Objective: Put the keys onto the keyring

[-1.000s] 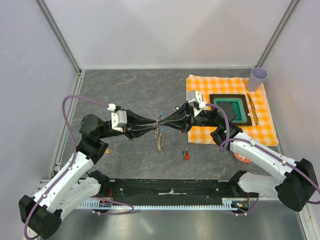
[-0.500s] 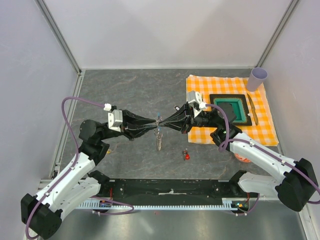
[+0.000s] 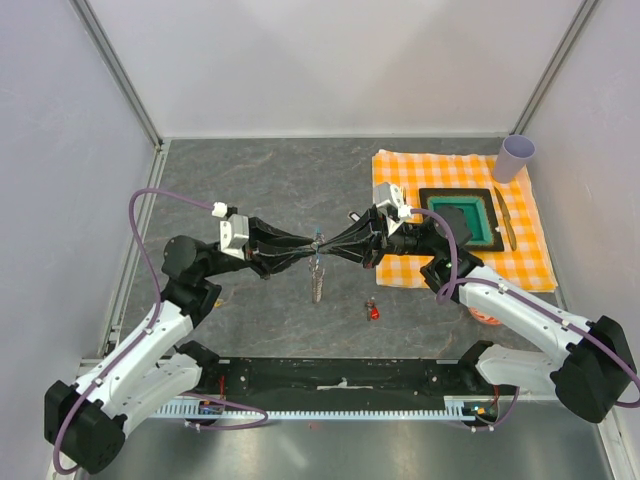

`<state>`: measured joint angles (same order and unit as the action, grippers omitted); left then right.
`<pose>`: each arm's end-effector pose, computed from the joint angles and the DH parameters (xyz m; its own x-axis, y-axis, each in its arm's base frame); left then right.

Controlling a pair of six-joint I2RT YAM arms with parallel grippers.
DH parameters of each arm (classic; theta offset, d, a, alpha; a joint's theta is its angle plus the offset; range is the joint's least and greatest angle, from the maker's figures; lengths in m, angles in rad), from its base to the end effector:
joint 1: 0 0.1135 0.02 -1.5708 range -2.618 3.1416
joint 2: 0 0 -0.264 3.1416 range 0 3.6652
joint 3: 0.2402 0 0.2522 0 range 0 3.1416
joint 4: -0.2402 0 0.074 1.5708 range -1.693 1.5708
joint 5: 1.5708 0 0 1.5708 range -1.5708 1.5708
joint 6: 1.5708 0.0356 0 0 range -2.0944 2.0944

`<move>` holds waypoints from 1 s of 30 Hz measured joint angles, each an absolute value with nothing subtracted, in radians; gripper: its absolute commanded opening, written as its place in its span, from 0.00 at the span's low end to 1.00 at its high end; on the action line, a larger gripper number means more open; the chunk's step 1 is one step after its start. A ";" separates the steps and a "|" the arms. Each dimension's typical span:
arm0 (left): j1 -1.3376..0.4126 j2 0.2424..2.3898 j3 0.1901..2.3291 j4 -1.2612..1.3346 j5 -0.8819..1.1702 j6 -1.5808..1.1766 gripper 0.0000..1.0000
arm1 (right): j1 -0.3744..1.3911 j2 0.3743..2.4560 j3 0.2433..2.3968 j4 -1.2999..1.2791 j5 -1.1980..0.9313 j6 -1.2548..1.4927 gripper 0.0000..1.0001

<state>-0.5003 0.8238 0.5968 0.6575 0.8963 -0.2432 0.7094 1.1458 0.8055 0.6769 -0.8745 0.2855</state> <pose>0.1448 -0.1109 0.3507 0.1333 -0.2443 -0.9605 0.9834 0.1532 0.0975 0.1745 0.1858 0.3608 -0.0320 0.2106 -0.9770 -0.9987 -0.0462 0.0227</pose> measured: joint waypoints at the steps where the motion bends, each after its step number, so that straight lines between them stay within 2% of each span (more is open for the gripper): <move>1: -0.500 0.828 0.597 0.657 0.898 -0.244 0.29 | 0.710 1.147 0.805 0.679 -0.875 0.286 0.00; 14: -0.499 0.831 0.597 0.672 0.900 -0.272 0.30 | 0.709 1.156 0.805 0.695 -0.875 0.296 0.00; 26: -0.499 0.831 0.597 0.688 0.912 -0.287 0.17 | 0.709 1.161 0.805 0.696 -0.876 0.303 0.00; 30: -0.499 0.831 0.597 0.687 0.918 -0.287 0.18 | 0.709 1.162 0.805 0.696 -0.878 0.303 0.00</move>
<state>-0.4988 0.8314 0.5968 0.6872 0.9184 -0.2874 0.7094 1.1618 0.8055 0.6964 -0.8776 0.3035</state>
